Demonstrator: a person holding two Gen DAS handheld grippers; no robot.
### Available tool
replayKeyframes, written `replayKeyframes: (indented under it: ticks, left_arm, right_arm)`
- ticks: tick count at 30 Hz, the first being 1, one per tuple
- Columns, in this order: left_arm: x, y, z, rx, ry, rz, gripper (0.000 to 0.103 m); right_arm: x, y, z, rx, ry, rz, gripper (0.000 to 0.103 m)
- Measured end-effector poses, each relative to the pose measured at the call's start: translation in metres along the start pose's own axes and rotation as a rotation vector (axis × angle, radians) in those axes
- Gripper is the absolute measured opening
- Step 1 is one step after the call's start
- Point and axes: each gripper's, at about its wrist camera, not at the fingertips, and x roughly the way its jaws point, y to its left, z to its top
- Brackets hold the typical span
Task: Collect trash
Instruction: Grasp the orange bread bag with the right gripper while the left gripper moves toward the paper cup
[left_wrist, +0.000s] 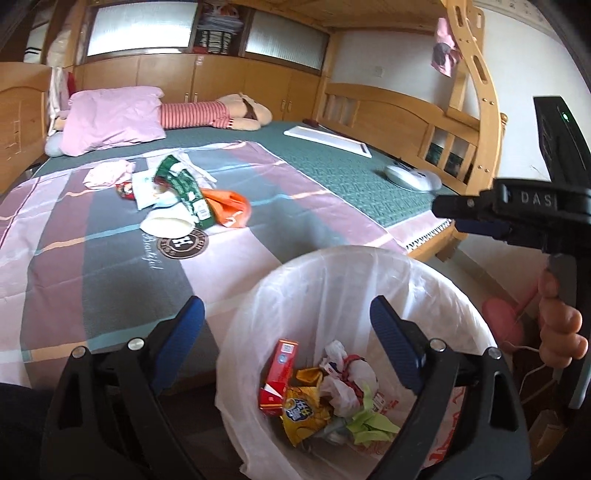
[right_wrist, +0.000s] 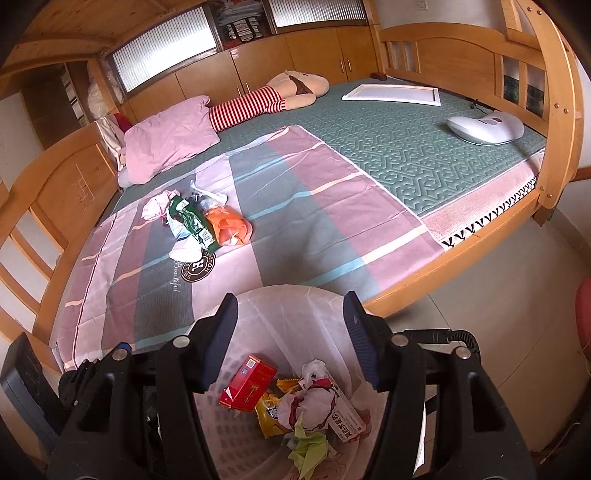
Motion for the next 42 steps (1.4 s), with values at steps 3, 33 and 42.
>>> replayKeyframes:
  ticks: [3, 33, 42]
  left_arm:
    - [0.0, 0.008, 0.001, -0.028, -0.007, 0.02, 0.091]
    - [0.033, 0.238, 0.054, -0.45, 0.077, 0.564, 0.095]
    - [0.018, 0.274, 0.037, -0.628, 0.096, 0.667, 0.096]
  right_arm:
    - [0.003, 0.002, 0.0, -0.002, 0.008, 0.005, 0.059]
    - [0.152, 0.122, 0.097, -0.17, 0.14, 0.106, 0.068]
    - [0.296, 0.131, 0.121, -0.166, 0.278, -0.095, 0.069]
